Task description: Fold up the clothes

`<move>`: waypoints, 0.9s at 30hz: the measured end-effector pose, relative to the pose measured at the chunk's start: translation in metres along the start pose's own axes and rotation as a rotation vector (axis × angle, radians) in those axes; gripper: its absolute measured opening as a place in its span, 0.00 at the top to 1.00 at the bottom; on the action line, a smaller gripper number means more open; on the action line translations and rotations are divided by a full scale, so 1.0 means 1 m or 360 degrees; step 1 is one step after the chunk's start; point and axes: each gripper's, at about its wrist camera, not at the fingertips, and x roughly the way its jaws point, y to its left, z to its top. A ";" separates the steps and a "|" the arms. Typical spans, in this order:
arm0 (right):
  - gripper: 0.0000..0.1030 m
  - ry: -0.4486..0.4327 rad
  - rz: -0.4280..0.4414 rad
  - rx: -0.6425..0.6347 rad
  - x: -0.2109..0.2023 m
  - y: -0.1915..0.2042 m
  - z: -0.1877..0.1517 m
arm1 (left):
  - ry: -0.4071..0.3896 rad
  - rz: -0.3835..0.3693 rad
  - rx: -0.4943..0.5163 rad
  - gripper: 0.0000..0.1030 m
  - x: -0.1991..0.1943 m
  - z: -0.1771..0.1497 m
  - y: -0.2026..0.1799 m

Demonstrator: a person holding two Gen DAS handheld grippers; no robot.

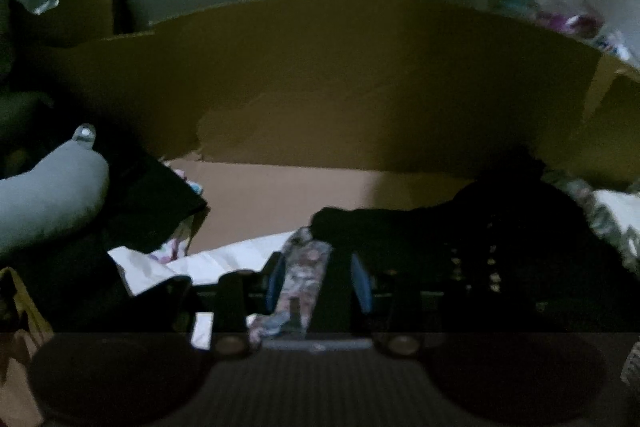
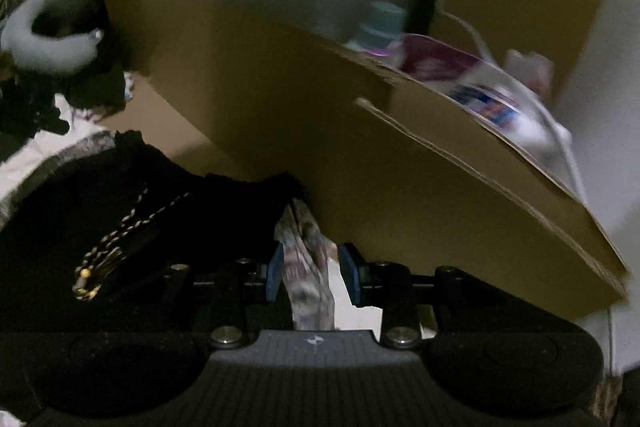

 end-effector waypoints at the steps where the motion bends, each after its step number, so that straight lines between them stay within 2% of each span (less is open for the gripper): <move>1: 0.63 -0.0004 0.0004 0.0015 -0.011 -0.002 -0.007 | -0.0007 -0.0012 -0.0006 0.57 -0.005 0.000 -0.004; 6: 0.63 0.0032 -0.0015 0.0111 -0.059 0.001 -0.047 | -0.0005 -0.0085 -0.0013 0.54 -0.025 -0.009 -0.031; 12: 0.63 0.0038 0.0037 0.0218 -0.110 0.010 -0.080 | -0.0006 -0.0174 0.0085 0.53 -0.054 -0.019 -0.075; 16: 0.62 0.0062 0.0065 0.0301 -0.138 0.015 -0.101 | 0.0075 -0.0208 0.0049 0.52 -0.075 -0.032 -0.101; 17: 0.57 0.0063 0.0074 0.0326 -0.144 0.016 -0.108 | 0.0092 -0.0227 0.0041 0.50 -0.081 -0.036 -0.108; 18: 0.54 0.0059 0.0083 0.0347 -0.149 0.017 -0.114 | 0.0111 -0.0241 0.0038 0.49 -0.087 -0.041 -0.114; 27: 0.53 -0.0032 0.0005 0.0356 -0.166 0.042 -0.175 | 0.0255 -0.0349 -0.0006 0.49 -0.097 -0.090 -0.170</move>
